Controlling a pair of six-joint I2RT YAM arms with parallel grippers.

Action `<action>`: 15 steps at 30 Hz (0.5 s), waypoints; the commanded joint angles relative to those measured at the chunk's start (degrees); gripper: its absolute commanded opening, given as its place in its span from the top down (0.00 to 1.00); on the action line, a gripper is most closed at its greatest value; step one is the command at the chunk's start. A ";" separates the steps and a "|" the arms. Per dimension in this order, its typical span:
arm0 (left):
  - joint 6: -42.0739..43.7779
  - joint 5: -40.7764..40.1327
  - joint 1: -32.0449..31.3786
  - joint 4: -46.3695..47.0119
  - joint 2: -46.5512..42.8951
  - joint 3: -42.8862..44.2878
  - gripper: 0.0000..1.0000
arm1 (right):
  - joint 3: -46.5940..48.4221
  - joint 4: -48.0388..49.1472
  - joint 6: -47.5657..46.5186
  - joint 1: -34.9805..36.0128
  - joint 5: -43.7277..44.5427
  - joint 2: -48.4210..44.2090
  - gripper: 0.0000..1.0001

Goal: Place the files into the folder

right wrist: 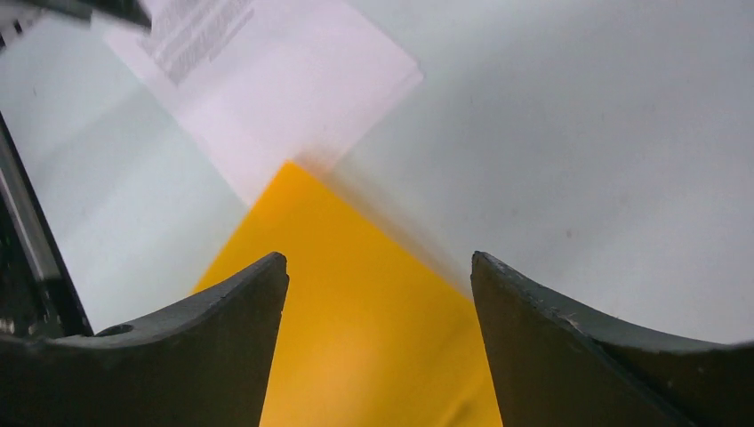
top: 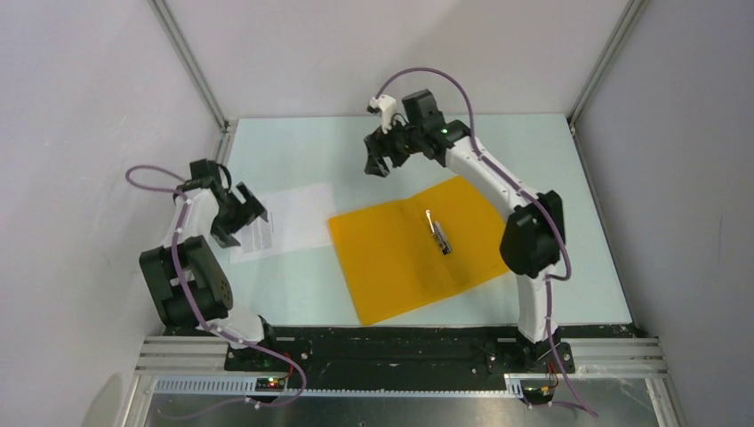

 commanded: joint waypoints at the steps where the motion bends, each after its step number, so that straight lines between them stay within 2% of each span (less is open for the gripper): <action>1: -12.34 3.85 1.85 4.67 -7.67 -6.65 0.00 | 11.94 1.14 12.16 -0.19 1.05 10.10 0.20; 5: -15.25 9.96 1.82 8.62 -12.16 -13.27 0.00 | 20.53 2.49 16.19 -0.88 -4.62 17.65 0.18; 8: -18.37 15.29 2.09 13.30 -13.87 -19.95 0.00 | 19.34 12.50 21.50 -1.54 -7.75 20.39 0.17; 12: -19.33 15.26 2.11 15.18 -16.29 -22.72 0.00 | 28.41 11.83 29.54 -0.08 -5.04 28.69 0.17; 15: -15.20 11.88 1.63 15.18 -17.81 -20.24 0.00 | 29.42 13.47 32.56 1.89 -3.85 31.99 0.16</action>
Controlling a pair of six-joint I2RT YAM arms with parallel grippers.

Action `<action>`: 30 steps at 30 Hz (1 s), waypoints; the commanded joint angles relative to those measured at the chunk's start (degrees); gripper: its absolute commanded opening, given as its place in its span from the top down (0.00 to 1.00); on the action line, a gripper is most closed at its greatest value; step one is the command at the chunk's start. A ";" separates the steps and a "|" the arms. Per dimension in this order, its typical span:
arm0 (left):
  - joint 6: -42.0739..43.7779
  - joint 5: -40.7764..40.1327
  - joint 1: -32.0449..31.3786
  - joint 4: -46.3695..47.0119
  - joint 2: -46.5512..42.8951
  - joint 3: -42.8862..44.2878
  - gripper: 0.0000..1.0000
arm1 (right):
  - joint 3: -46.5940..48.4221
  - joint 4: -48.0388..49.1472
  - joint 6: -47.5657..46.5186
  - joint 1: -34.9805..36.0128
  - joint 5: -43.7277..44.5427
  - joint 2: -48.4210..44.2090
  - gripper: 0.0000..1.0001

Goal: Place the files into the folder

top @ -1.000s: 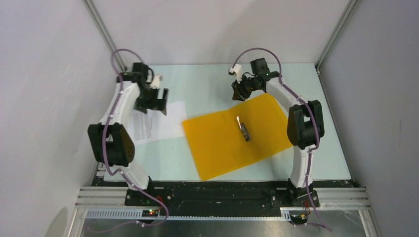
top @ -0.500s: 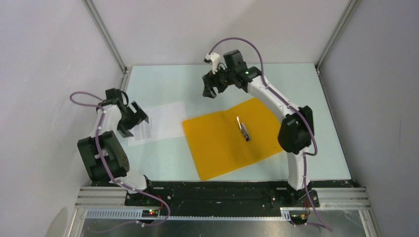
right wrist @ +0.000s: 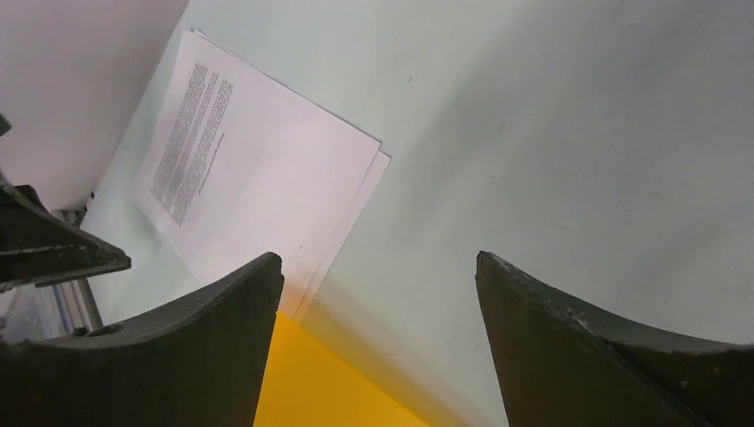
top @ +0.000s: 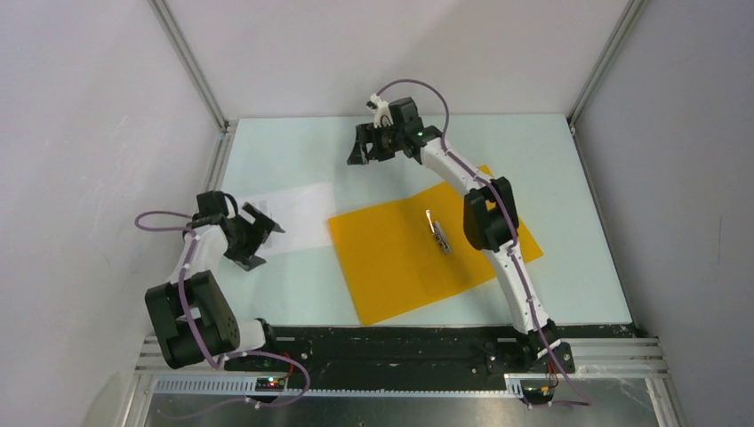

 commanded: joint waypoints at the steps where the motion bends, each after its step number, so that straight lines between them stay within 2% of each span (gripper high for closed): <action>1: 2.40 -2.28 -0.12 4.16 -3.72 4.96 0.00 | 4.64 4.66 9.00 3.86 0.86 3.50 0.15; 5: 8.72 -14.92 -0.17 4.20 -3.19 8.91 0.00 | 4.61 5.29 15.28 5.83 2.93 6.36 0.13; 9: 11.08 -25.16 0.30 4.36 -0.37 11.24 0.00 | 3.43 6.05 19.68 7.27 2.81 7.81 0.13; 14: 10.86 -30.69 1.73 5.58 3.81 12.63 0.00 | 3.67 6.14 21.83 9.27 4.90 10.06 0.12; 22: 6.90 -24.66 5.47 6.87 12.43 14.15 0.00 | 4.78 1.62 23.70 12.03 13.37 12.73 0.12; 30: 6.59 -17.22 7.07 7.82 18.70 13.35 0.00 | 4.51 5.56 26.59 14.18 7.79 15.16 0.13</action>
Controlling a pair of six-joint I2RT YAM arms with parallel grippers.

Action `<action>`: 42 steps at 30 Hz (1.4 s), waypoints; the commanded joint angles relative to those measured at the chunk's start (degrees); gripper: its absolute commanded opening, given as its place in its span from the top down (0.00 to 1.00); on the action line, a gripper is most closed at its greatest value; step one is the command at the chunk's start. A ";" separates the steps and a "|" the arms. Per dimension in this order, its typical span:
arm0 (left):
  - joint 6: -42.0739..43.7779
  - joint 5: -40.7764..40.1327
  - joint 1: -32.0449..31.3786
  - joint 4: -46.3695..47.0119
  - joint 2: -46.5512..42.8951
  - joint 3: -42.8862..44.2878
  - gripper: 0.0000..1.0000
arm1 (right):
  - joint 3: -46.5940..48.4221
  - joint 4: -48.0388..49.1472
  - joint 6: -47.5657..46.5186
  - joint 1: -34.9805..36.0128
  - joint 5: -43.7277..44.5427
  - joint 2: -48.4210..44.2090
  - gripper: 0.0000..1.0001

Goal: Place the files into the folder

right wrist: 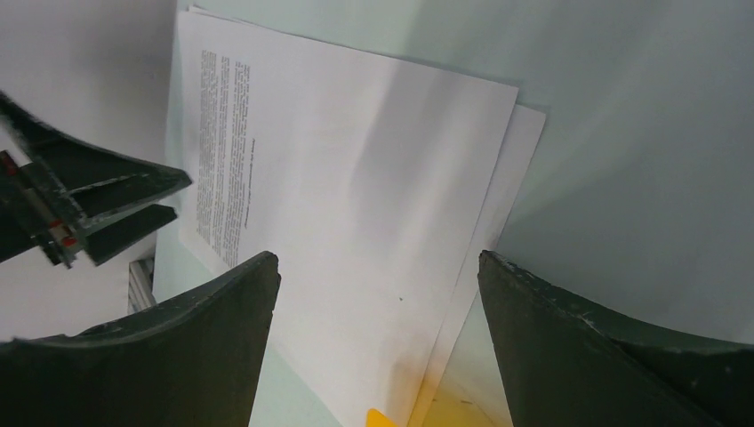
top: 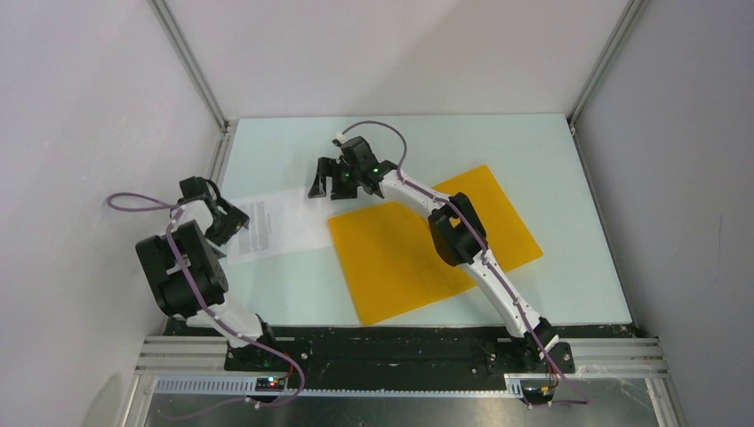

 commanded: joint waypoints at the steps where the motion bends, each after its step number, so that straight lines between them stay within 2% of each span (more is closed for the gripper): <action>1: -1.12 5.84 0.44 1.95 1.50 1.08 0.00 | 1.08 0.32 2.23 2.07 -3.12 3.86 0.13; 8: -0.45 6.60 0.34 2.02 3.27 0.73 0.02 | 0.69 5.31 3.46 2.81 -9.23 3.93 0.14; 17: -0.53 8.22 0.48 2.58 2.48 -1.20 0.03 | -0.99 7.29 4.52 2.69 -11.26 3.57 0.14; 22: -0.01 10.12 0.48 2.87 2.18 -2.07 0.04 | -4.56 20.16 11.31 3.44 -22.95 3.61 0.14; 28: 0.13 13.11 0.37 3.16 2.17 -2.99 0.05 | -4.91 33.08 22.12 5.54 -28.43 4.54 0.09; 31: 0.33 14.75 0.49 3.20 2.11 -2.95 0.05 | -4.80 43.02 27.83 5.85 -32.13 4.53 0.05; 36: 0.84 15.44 0.45 3.20 1.47 -2.74 0.05 | -4.27 54.50 34.24 5.85 -33.67 4.76 0.01; 40: 1.49 14.39 0.46 2.41 0.43 -2.99 0.06 | -4.89 57.10 35.89 5.26 -32.61 3.43 0.01; 42: 1.65 14.29 0.46 2.15 0.33 -3.10 0.06 | -8.26 53.08 33.48 4.94 -29.53 1.54 0.01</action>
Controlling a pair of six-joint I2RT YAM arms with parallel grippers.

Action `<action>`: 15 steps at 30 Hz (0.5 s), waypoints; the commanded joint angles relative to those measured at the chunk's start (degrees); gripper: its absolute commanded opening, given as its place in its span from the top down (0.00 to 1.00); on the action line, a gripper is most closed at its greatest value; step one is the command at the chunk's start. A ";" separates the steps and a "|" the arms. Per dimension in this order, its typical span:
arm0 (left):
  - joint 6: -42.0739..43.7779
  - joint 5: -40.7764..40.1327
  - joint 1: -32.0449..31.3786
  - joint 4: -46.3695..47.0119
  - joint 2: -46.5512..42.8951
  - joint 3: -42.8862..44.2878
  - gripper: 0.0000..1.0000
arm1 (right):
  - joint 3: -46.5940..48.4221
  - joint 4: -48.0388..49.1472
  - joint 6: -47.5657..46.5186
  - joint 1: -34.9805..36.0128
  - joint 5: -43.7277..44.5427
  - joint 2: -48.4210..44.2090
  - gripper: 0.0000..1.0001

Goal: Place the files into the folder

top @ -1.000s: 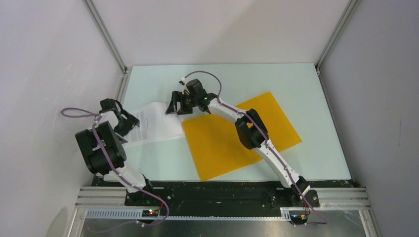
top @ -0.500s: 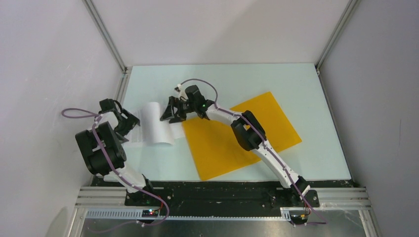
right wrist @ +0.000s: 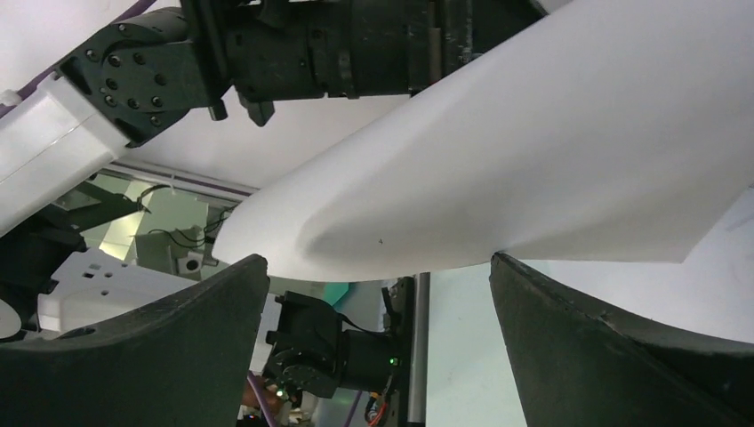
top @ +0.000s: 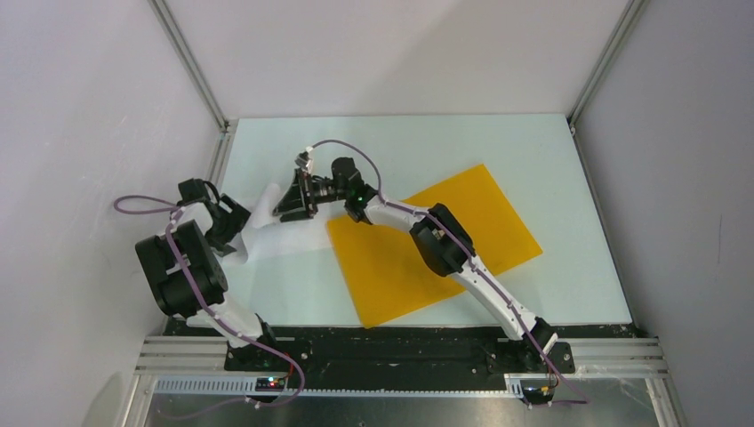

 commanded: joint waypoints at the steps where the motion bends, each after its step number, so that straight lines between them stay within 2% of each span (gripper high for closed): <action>1: 0.79 2.87 -0.10 -1.21 -0.76 -1.84 0.06 | -3.66 0.23 -1.82 -1.20 3.79 -4.04 0.02; 4: 0.54 2.82 -0.06 -1.19 -0.87 -1.98 0.06 | -5.96 -8.72 -3.26 -1.50 10.98 -4.33 0.04; 9: 1.15 2.71 -0.07 -1.32 -1.11 -2.10 0.07 | -8.14 -11.85 0.96 -1.74 14.96 -5.05 0.02; 15: 0.55 3.61 -0.08 -1.31 -1.69 -2.66 0.07 | -9.77 -4.40 11.09 -1.96 14.40 -7.14 0.01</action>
